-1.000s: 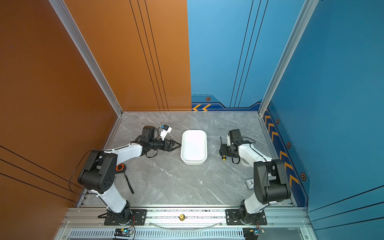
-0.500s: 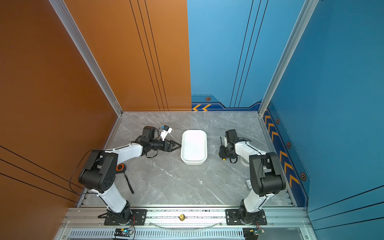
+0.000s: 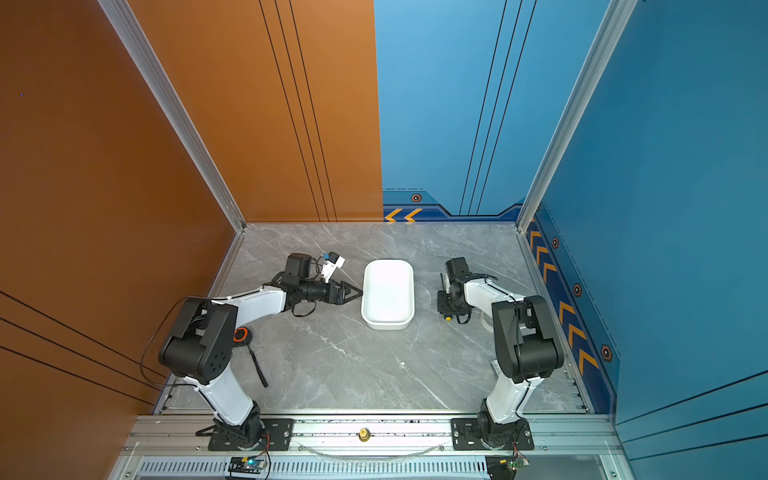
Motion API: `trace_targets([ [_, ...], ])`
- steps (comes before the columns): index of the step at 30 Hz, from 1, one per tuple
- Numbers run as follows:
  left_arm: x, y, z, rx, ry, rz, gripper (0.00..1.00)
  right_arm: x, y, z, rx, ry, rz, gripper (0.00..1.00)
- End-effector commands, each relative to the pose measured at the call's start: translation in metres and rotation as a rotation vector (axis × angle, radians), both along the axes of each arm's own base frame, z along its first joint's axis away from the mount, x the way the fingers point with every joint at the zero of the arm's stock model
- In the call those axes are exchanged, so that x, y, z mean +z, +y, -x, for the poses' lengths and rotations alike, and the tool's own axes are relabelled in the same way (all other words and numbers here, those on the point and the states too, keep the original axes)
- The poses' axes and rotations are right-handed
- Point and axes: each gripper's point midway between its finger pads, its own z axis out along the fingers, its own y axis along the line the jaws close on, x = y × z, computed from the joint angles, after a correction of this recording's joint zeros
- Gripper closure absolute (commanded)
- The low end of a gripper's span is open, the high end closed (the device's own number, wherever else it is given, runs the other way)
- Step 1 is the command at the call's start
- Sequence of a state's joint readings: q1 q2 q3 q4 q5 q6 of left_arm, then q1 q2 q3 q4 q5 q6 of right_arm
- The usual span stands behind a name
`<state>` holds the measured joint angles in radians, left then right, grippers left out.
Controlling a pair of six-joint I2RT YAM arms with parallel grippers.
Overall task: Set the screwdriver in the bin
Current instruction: 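Lower the right gripper and close it on the screwdriver handle, then lift the screwdriver with the right gripper and carry it over the bin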
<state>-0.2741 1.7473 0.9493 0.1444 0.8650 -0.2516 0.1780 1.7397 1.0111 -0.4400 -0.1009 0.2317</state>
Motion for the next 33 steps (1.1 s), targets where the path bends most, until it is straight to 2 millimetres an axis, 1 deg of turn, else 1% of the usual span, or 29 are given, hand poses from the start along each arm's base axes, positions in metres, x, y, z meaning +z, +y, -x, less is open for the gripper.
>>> trace_targets([
  [1, -0.003, 0.002, 0.006, -0.017, 0.004, 0.001, 0.02, -0.002, -0.004, 0.003, 0.003, 0.028, 0.035, 0.7],
  [5, -0.004, 0.003, 0.006, -0.013, 0.006, -0.001, 0.02, 0.0, -0.004, 0.004, 0.011, 0.026, 0.037, 0.75],
  [8, -0.004, 0.003, 0.007, -0.017, 0.006, 0.001, 0.02, 0.003, -0.005, 0.003, 0.002, 0.016, 0.04, 0.84],
  [10, -0.005, 0.004, 0.008, -0.019, 0.004, -0.002, 0.02, 0.011, -0.004, 0.003, -0.02, 0.01, 0.021, 0.92],
  [11, -0.004, 0.004, 0.009, -0.02, 0.002, -0.002, 0.02, 0.02, -0.001, 0.002, -0.035, -0.004, -0.011, 0.96],
  [13, -0.005, 0.005, 0.009, -0.02, 0.004, 0.0, 0.02, 0.042, 0.006, 0.0, -0.057, -0.048, -0.077, 0.98],
  [18, -0.003, 0.008, 0.006, -0.007, 0.0, 0.001, 0.02, 0.11, 0.02, -0.003, -0.089, -0.165, -0.172, 1.0],
  [20, -0.001, 0.01, 0.005, -0.001, -0.007, -0.003, 0.02, 0.141, 0.029, -0.001, -0.084, -0.217, -0.197, 1.0],
  [21, -0.001, 0.01, 0.005, 0.002, -0.01, -0.004, 0.02, 0.152, 0.035, 0.0, -0.083, -0.24, -0.212, 1.0],
  [23, 0.001, 0.011, 0.004, 0.008, -0.019, -0.009, 0.02, 0.176, 0.053, 0.002, -0.077, -0.279, -0.277, 1.0],
  [26, 0.004, 0.013, 0.004, 0.015, -0.028, -0.005, 0.02, 0.198, 0.081, 0.006, -0.06, -0.321, -0.342, 1.0],
  [28, 0.007, 0.013, 0.004, 0.015, -0.032, -0.002, 0.02, 0.206, 0.094, 0.008, -0.068, -0.348, -0.342, 1.0],
  [30, 0.01, 0.013, 0.004, 0.012, -0.033, 0.007, 0.02, 0.205, 0.105, 0.008, -0.085, -0.36, -0.34, 1.0],
  [33, 0.011, 0.014, 0.003, 0.009, -0.032, 0.013, 0.02, 0.193, 0.122, 0.004, -0.111, -0.348, -0.349, 1.0],
])
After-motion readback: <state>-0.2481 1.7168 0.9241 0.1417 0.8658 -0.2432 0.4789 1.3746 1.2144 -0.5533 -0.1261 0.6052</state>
